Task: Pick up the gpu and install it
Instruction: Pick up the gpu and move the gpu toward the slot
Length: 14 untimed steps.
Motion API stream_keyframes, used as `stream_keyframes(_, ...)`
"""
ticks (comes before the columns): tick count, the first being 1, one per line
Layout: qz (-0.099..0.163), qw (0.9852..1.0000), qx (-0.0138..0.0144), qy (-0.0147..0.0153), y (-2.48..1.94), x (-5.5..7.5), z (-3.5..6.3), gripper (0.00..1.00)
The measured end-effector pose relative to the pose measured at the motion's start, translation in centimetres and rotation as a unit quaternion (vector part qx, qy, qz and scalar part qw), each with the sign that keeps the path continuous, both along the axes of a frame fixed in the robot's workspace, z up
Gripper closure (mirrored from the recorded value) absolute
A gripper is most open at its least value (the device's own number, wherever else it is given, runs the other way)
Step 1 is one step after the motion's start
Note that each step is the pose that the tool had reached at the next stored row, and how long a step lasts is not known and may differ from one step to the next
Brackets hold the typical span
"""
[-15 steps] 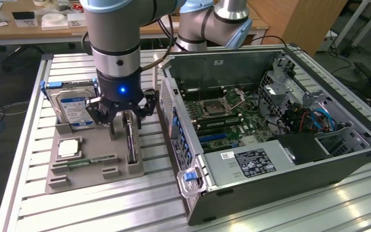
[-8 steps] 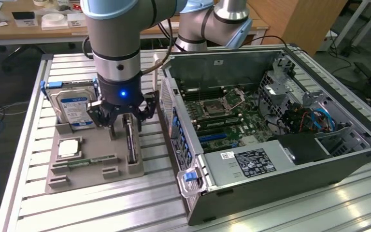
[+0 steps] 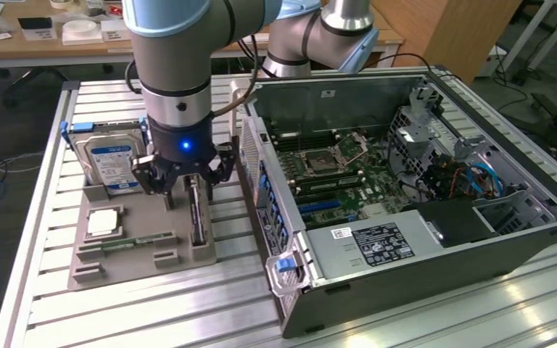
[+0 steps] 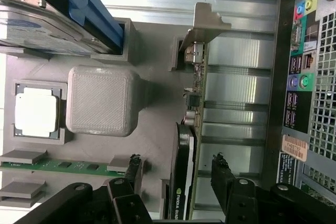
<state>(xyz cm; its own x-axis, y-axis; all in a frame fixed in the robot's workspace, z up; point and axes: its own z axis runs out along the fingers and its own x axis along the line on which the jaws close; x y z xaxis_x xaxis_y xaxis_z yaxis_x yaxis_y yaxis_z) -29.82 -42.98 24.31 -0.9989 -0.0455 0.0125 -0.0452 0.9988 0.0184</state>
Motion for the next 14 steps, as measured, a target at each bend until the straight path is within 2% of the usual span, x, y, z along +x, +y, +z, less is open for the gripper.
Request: stream_keyframes(14, 0.0, 1.0, -0.0005, 0.0002, 0.0, 0.0, -1.65, 0.35)
